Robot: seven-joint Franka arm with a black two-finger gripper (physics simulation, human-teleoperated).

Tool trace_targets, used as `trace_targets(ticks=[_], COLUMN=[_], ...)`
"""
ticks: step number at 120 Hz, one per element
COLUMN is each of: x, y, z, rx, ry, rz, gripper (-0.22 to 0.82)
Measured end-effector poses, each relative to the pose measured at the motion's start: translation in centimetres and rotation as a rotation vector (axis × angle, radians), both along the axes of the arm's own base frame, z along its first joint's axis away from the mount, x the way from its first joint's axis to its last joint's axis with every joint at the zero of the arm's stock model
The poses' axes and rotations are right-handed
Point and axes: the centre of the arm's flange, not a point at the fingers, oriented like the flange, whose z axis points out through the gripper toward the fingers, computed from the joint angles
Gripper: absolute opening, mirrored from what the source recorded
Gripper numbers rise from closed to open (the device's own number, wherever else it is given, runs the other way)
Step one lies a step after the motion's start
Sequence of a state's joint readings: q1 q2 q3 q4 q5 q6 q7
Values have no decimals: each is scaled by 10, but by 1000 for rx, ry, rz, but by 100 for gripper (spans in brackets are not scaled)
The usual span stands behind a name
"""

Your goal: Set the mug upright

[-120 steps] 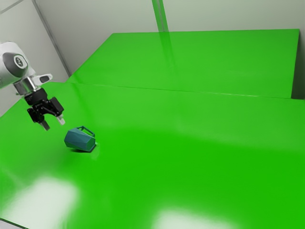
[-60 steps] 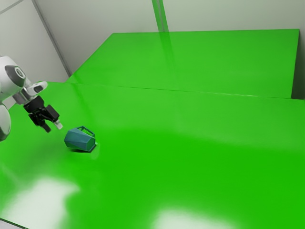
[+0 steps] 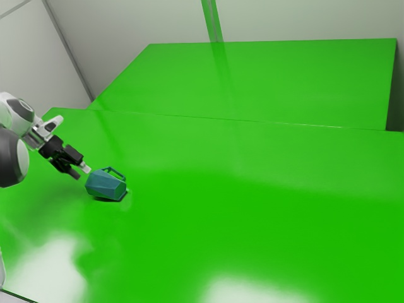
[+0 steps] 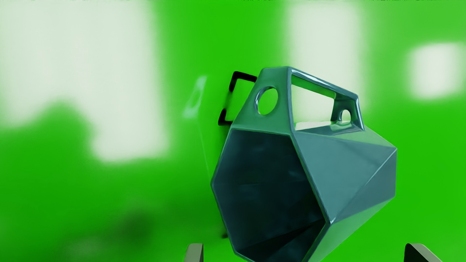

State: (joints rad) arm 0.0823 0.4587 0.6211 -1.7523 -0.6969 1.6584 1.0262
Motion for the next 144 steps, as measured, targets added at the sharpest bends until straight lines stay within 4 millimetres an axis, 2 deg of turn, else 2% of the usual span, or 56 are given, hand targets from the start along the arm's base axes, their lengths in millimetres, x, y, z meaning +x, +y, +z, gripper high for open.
trace_targets(ticks=[90,106,119,144], x=[2,1,2,0], y=[-20,-21,-22,-24], z=[-46,-49,-49,-51], rx=[-201,-224,-235,-257], ry=[-69,-76,-83,-91], rz=[-9,-7,-10,-9], gripper=[60,60,55,40])
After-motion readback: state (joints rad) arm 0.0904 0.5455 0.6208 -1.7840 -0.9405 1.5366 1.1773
